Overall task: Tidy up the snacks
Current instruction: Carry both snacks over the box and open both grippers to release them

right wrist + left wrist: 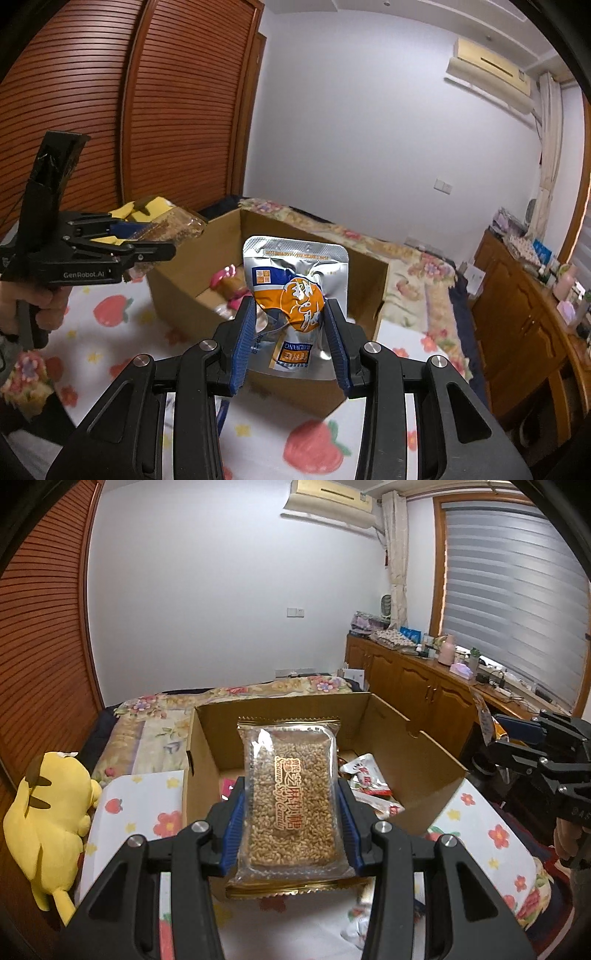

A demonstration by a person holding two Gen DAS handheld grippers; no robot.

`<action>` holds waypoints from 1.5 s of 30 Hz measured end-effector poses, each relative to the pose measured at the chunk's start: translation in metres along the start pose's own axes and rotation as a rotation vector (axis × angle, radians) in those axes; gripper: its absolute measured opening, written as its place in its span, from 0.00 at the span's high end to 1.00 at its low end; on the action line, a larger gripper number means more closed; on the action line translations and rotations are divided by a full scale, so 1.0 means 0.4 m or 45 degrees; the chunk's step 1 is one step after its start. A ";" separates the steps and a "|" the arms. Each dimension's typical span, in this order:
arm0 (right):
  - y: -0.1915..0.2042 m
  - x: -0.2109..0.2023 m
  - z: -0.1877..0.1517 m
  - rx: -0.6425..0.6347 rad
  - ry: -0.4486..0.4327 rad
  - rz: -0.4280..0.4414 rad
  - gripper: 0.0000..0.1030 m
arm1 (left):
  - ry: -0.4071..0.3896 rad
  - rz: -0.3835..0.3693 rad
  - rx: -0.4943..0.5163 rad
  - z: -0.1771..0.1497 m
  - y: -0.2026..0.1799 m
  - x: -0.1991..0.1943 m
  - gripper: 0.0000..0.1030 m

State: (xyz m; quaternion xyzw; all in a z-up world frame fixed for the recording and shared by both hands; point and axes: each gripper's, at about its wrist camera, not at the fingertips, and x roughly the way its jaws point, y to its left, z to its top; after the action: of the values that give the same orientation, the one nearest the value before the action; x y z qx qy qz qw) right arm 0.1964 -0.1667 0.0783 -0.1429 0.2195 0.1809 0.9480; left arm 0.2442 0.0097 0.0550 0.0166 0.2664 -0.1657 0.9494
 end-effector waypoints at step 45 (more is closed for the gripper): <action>-0.054 0.296 -0.047 0.209 0.238 -0.039 0.63 | -0.016 0.031 -0.010 -0.017 -0.019 0.080 0.26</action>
State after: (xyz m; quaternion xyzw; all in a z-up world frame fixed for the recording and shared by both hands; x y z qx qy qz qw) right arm 0.2974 -0.1595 0.0107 -0.0846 0.3186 0.1337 0.9346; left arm 0.2640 -0.0063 0.0331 0.0151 0.2609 -0.1531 0.9530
